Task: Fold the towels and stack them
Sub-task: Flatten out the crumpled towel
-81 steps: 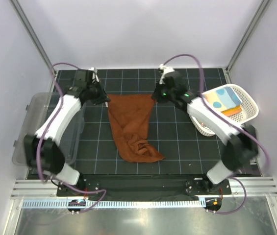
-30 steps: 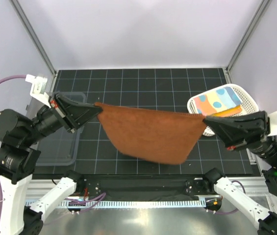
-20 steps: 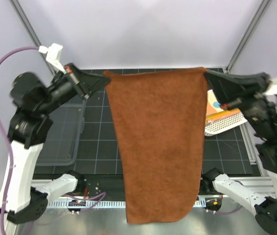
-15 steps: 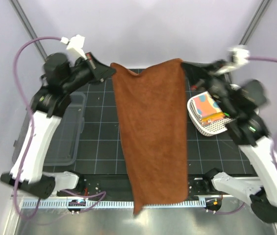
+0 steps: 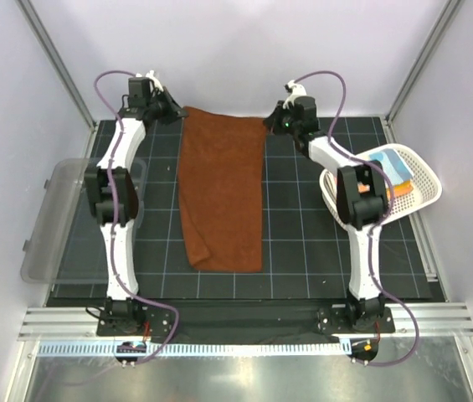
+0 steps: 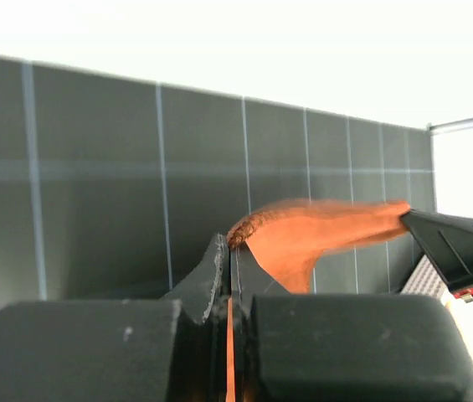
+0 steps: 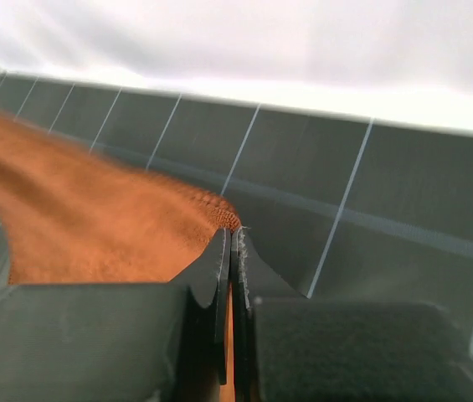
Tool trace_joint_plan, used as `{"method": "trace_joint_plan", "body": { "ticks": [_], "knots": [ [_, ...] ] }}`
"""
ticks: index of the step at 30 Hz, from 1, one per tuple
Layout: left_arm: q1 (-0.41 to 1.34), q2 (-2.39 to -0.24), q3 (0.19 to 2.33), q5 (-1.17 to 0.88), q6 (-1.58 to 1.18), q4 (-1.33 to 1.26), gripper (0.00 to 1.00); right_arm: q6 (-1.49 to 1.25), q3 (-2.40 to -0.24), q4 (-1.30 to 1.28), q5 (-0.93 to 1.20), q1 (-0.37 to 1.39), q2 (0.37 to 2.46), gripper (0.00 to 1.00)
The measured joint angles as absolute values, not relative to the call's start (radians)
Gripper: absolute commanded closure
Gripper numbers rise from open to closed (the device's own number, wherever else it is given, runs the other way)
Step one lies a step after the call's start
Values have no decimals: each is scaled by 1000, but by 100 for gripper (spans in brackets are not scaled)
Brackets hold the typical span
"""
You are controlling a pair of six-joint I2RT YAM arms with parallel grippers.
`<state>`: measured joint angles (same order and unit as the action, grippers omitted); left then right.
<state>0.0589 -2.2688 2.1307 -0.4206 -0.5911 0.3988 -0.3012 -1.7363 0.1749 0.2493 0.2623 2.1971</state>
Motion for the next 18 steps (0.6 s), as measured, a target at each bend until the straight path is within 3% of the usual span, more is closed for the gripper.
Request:
{"method": "trace_joint_plan", "body": {
  "ticks": [4, 9, 13, 18],
  "knots": [
    [45, -2520, 2394, -523, -641, 351, 100, -313, -1931, 180, 293, 234, 2358, 99],
    [45, -2520, 2336, -605, -668, 310, 100, -307, -1965, 183, 333, 216, 2337, 99],
    [53, -2317, 2059, -632, -667, 293, 100, -295, -1801, 146, 348, 210, 2148, 99],
    [102, -1864, 1702, -620, -609, 318, 100, -284, -1475, 50, 356, 250, 1664, 99]
  ]
}}
